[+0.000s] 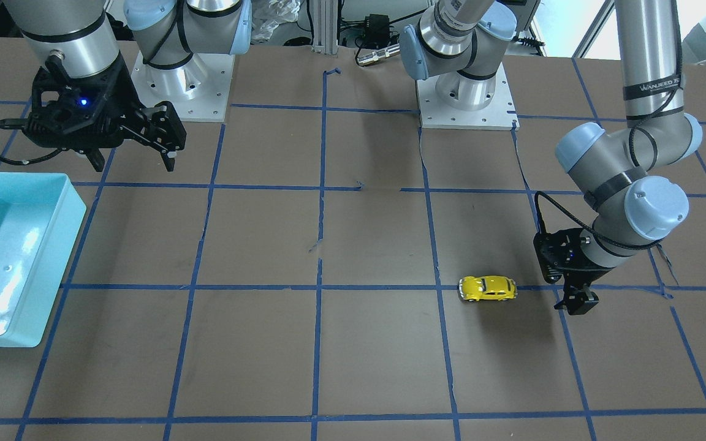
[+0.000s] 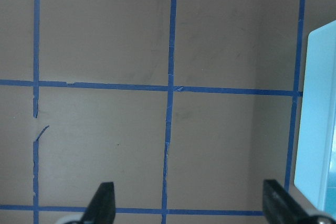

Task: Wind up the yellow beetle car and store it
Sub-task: 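Open the left gripper and lift away, letting the car roll off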

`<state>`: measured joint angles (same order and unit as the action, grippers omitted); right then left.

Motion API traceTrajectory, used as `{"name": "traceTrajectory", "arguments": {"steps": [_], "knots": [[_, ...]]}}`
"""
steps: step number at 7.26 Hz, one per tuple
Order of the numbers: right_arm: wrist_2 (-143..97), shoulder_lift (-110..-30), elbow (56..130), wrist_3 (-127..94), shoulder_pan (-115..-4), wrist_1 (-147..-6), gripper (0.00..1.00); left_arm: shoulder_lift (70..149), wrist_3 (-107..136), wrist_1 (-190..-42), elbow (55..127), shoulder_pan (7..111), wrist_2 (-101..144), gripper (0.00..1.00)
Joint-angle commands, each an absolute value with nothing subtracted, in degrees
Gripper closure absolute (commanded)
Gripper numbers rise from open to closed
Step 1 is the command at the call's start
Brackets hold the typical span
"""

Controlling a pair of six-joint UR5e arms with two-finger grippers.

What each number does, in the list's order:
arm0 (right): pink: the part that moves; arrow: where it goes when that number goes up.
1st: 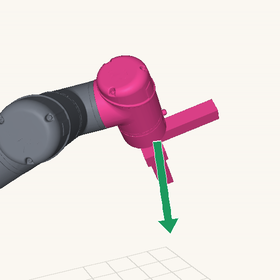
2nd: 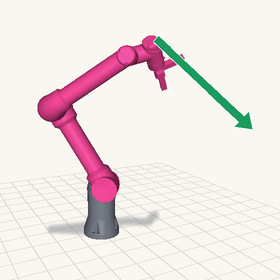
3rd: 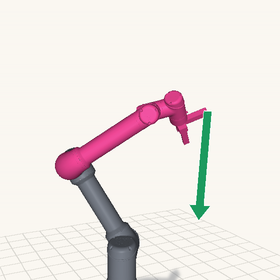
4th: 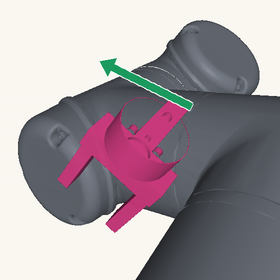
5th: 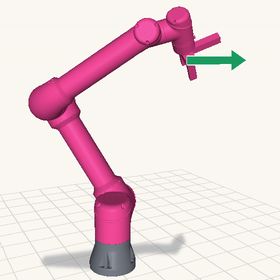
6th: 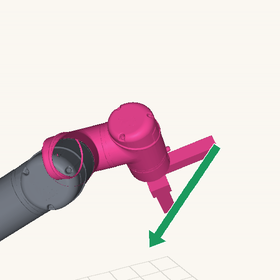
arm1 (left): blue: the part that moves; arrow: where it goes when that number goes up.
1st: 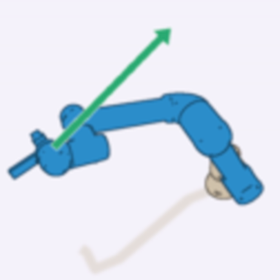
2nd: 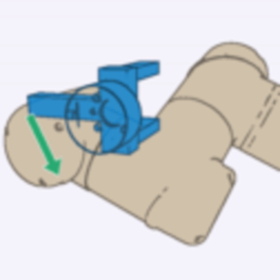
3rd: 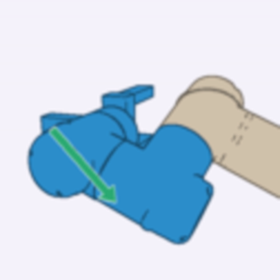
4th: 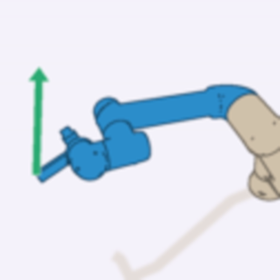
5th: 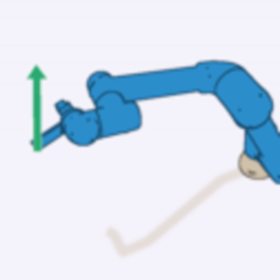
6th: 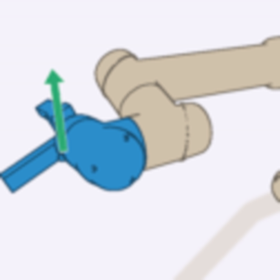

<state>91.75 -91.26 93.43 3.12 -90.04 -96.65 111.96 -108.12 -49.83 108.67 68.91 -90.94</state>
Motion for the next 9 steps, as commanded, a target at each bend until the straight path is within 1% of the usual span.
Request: {"name": "traceTrajectory", "arguments": {"steps": [1, 4, 5, 6, 8, 9], "knots": [[91.76, -91.23, 93.43, 3.25, -90.0, -96.77, 0.0, 111.8, -108.11, -49.83, 108.63, 68.99, -90.97, 0.0], [92.37, -91.23, 93.43, 3.43, -90.0, -96.68, 0.0, 111.1, -107.15, -50.53, 108.55, 70.04, -90.1, 0.0], [92.37, -91.23, 93.43, 3.34, -90.0, -96.68, 0.0, 108.57, -99.13, -52.97, 107.59, 72.05, -90.09, 0.0], [92.55, -91.23, 93.43, 3.77, -90.0, -95.81, 0.0, 106.54, -93.57, -59.09, 104.18, 75.9, -90.17, 0.0], [92.64, -90.7, 93.43, 3.43, -89.56, -96.94, 0.0, 103.2, -71.05, -75.51, 90.51, 82.41, -90.18, 0.0], [92.72, -89.92, 93.51, 3.6, -88.95, -96.33, 0.0, 101.97, -62.92, -83.07, 84.87, 84.7, -90.09, 0.0]]}}
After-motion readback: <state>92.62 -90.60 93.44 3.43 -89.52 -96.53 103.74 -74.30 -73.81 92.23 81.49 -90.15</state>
